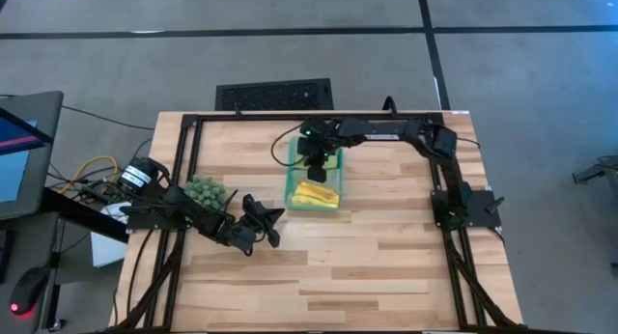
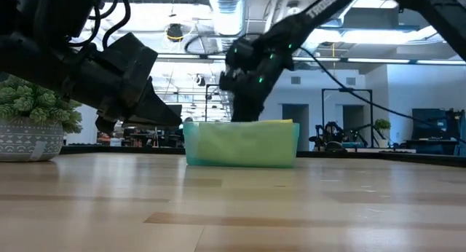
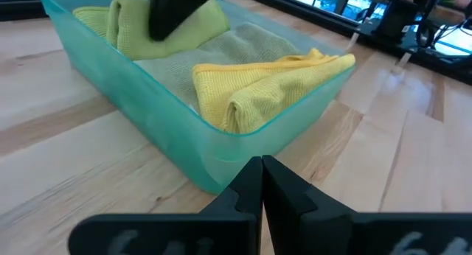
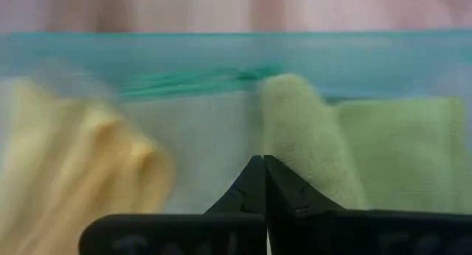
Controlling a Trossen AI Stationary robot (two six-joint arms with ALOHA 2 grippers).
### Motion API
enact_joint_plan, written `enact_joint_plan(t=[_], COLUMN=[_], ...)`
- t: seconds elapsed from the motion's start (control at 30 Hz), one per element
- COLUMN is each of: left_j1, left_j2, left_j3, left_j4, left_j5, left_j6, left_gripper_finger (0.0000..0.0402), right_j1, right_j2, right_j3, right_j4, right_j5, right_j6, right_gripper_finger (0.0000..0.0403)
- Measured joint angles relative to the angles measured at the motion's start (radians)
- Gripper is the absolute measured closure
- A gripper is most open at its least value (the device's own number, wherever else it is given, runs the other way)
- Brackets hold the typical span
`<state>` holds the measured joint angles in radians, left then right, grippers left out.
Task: Fold microfiber towels
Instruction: Adjust the microfiber clothes in the green bin
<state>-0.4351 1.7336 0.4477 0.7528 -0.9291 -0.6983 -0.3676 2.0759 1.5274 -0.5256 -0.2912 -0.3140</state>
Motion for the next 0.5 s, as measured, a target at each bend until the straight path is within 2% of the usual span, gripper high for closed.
enact_joint_plan(t=[0.13,0.27,0.5], left_j1=[0.001,0.001,0.001], left_j2=[0.0,0.0,0.0], left_j3=[0.0,0.0,0.0], left_j4=[0.003,0.003,0.002], left_j5=[-0.001,-0.001,0.0], left_j6=[0.001,0.001,0.0], left_gripper_finger=[0.0401,0.0401,0.0401], right_j1=[-0.015,-0.006,0.052], right_j2=[0.049,0.075,0.058], right_j3=[0.006,0.009,0.01], right_j4=[-0.001,-0.033,-0.149], right_j5=[0.16,0.248,0.251], right_j6=[0.081,0.071,0.052], right_gripper_finger=[0.0382,0.0378,0.0387])
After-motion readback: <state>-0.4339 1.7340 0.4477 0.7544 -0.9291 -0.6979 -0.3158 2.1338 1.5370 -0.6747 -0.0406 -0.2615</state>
